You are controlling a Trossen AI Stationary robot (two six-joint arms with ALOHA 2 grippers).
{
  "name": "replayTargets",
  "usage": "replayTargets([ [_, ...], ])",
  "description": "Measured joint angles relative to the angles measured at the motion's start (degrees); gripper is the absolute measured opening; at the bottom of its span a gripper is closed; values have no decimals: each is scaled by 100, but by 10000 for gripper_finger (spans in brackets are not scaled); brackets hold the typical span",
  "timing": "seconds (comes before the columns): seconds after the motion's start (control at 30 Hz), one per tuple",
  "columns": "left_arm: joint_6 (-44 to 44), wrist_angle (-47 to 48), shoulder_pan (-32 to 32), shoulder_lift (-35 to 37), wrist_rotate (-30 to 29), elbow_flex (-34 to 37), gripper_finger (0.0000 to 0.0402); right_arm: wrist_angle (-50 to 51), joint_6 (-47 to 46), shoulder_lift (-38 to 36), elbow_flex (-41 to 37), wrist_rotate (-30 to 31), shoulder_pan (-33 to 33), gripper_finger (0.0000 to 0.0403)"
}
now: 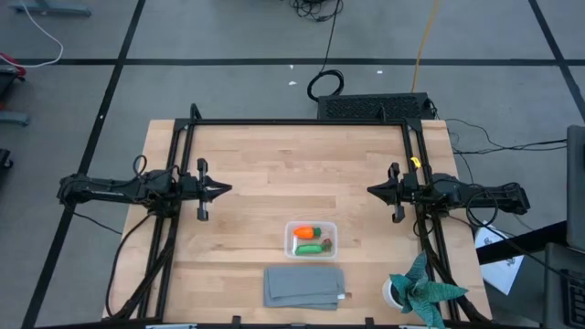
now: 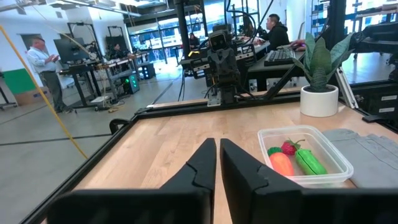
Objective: Pick and placing Produce into tupperware
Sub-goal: Return to Home Position
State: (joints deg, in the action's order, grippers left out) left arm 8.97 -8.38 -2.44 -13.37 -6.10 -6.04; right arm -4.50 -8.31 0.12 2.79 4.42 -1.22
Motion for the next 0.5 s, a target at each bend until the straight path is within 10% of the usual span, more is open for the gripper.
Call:
replayTargets([
  [0.5, -2, 0, -2, -2, -1, 0, 3, 0, 1, 0, 1, -1, 0, 0],
])
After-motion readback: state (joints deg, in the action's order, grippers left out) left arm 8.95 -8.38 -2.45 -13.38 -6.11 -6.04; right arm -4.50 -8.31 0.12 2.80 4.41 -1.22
